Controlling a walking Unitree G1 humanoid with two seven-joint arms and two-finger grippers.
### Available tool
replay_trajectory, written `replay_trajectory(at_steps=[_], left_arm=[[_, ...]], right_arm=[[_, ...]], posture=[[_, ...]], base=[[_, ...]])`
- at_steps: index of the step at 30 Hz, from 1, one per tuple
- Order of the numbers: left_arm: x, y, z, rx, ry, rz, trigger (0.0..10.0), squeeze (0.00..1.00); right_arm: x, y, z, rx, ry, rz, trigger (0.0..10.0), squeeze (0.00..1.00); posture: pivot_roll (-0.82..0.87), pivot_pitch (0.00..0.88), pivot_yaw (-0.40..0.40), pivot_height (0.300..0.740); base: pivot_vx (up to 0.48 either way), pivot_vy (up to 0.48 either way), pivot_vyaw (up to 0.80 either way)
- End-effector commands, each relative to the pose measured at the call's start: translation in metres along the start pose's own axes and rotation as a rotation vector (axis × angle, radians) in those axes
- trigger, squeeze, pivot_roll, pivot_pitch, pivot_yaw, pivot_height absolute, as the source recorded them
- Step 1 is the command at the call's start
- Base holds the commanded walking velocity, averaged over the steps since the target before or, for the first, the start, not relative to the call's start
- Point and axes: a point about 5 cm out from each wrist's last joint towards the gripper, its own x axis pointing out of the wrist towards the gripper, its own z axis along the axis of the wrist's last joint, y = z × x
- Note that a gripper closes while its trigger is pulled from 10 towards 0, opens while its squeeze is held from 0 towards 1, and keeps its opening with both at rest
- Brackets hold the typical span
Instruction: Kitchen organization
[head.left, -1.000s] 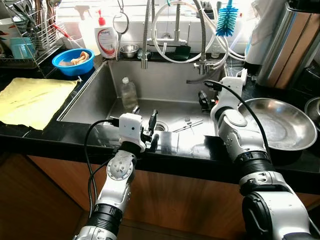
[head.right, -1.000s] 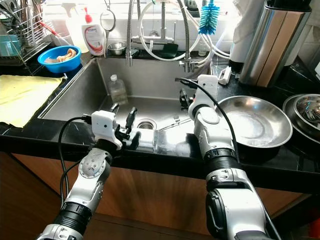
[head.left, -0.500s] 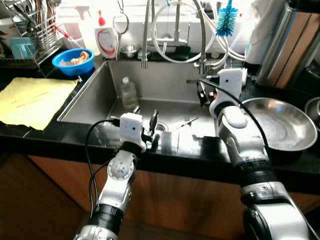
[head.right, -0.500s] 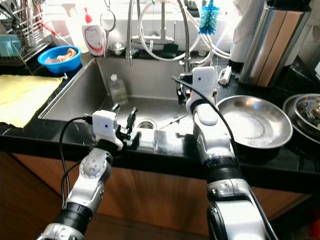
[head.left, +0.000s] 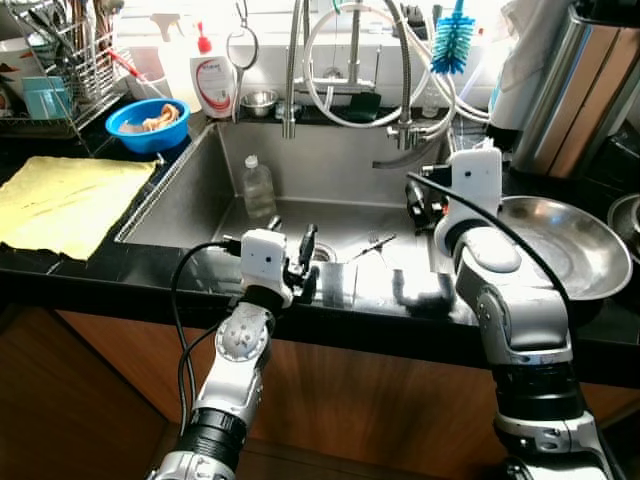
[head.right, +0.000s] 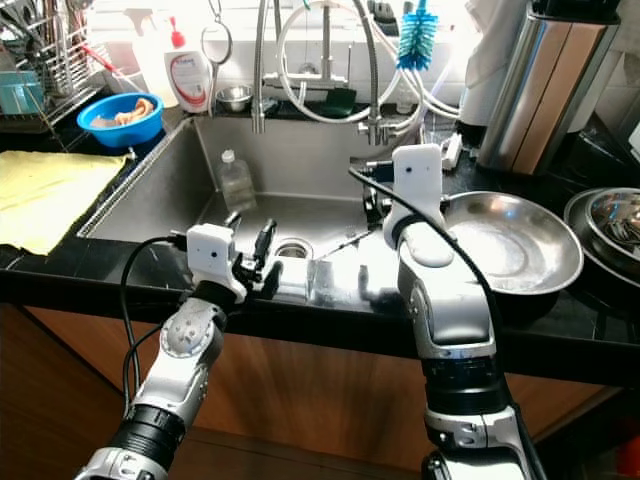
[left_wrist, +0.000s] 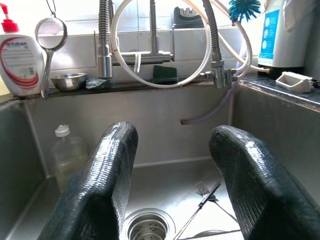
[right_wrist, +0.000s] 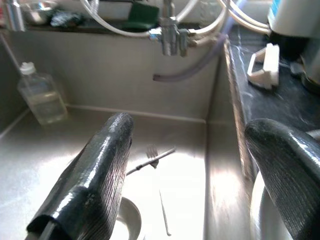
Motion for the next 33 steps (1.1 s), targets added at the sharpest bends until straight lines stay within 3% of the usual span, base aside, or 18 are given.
replay_trajectory(at_steps=[1, 3, 4, 5, 30, 31, 33], left_arm=[[0.003, 0.000, 0.001, -0.010, -0.005, -0.003, 10.0, 0.00], [0.003, 0.000, 0.001, -0.010, -0.004, -0.004, 10.0, 0.00], [0.003, 0.000, 0.001, -0.010, -0.004, -0.007, 10.0, 0.00], [0.002, 0.000, 0.001, -0.010, -0.004, -0.008, 10.0, 0.00], [0.002, -0.003, -0.002, -0.022, 0.012, -0.039, 10.0, 0.00], [0.002, -0.004, -0.002, -0.022, 0.013, -0.040, 10.0, 0.00], [0.002, -0.004, -0.002, -0.022, 0.014, -0.041, 10.0, 0.00]], right_arm=[[-0.005, -0.002, 0.000, 0.007, 0.007, -0.012, 10.0, 1.00], [-0.006, -0.005, -0.003, 0.003, 0.026, -0.026, 10.0, 1.00], [-0.007, -0.006, -0.005, -0.007, 0.043, -0.038, 10.0, 0.86], [-0.008, -0.007, -0.006, -0.011, 0.051, -0.042, 10.0, 0.00], [-0.004, -0.012, -0.030, 0.039, 0.161, -0.102, 10.0, 0.00], [-0.004, -0.012, -0.031, 0.045, 0.164, -0.099, 0.0, 0.00], [-0.004, -0.011, -0.031, 0.052, 0.165, -0.097, 0.0, 0.00]], posture=[[-0.18, 0.000, 0.045, 0.740], [-0.19, 0.000, 0.044, 0.740], [-0.18, 0.000, 0.041, 0.740], [-0.18, 0.000, 0.041, 0.740], [-0.18, 0.000, 0.042, 0.740], [-0.18, 0.000, 0.039, 0.740], [-0.18, 0.000, 0.039, 0.740]], base=[[0.000, 0.000, 0.00], [0.000, 0.000, 0.00], [0.000, 0.000, 0.00], [0.000, 0.000, 0.00], [0.000, 0.000, 0.00], [0.000, 0.000, 0.00], [0.000, 0.000, 0.00]])
